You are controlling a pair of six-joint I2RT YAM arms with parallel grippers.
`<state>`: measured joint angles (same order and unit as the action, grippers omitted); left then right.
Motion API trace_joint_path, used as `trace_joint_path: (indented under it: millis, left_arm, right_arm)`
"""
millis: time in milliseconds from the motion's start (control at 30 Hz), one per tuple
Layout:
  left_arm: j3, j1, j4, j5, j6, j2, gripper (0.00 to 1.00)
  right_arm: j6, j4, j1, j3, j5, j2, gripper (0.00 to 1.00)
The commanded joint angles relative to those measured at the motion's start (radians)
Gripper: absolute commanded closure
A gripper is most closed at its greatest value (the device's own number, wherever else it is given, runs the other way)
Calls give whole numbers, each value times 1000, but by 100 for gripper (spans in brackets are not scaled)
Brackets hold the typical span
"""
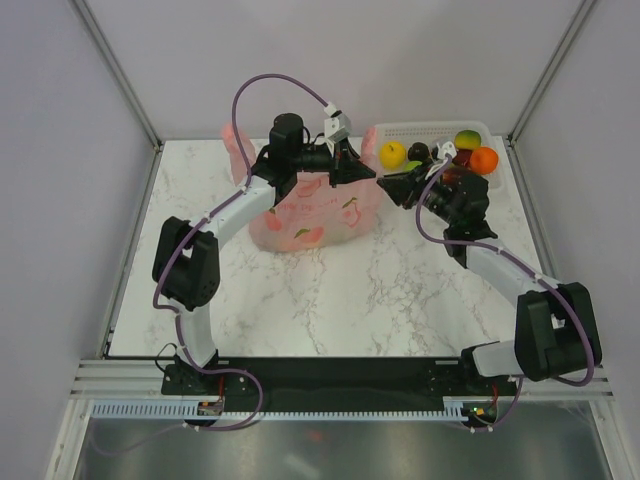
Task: Place the fake fruits into the plastic bag and tie a complex knot
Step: Tie the plastic bag at the center of the board.
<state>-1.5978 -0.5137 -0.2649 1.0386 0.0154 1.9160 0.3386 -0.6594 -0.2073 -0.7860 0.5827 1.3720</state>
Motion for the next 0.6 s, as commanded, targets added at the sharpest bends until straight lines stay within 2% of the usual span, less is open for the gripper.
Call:
trace_joint_path:
  millis: [0,133,200,233,267,367,567]
  left_arm:
    - [-37,-3,-54,8,-6,-12,84]
    - [-37,-3,-69,15,-40,-6,83]
    - [-39,-5,-74,17,-45,-6,81]
    - [-37,-5,-77,20,-46,-6,77]
    - [-34,-5,-79,21,-45,-8,62]
    - [-24,-5,-95,18,-43,-12,40]
    - [-53,-11,-128,1,-72,-6,36]
  right_arm:
    - [-6,-89,2,-32,71,22,73]
    - [7,-124,-1,-30,89,41,75]
    - [7,-118,-3,-38,92,47,89]
    - [5,-117,-1,-41,101,48,93]
    - [4,-115,-4,-42,103,47,99]
    - [-10,-102,-7,-42,111,41,100]
    - [-21,-83,-14,-45,115,35,100]
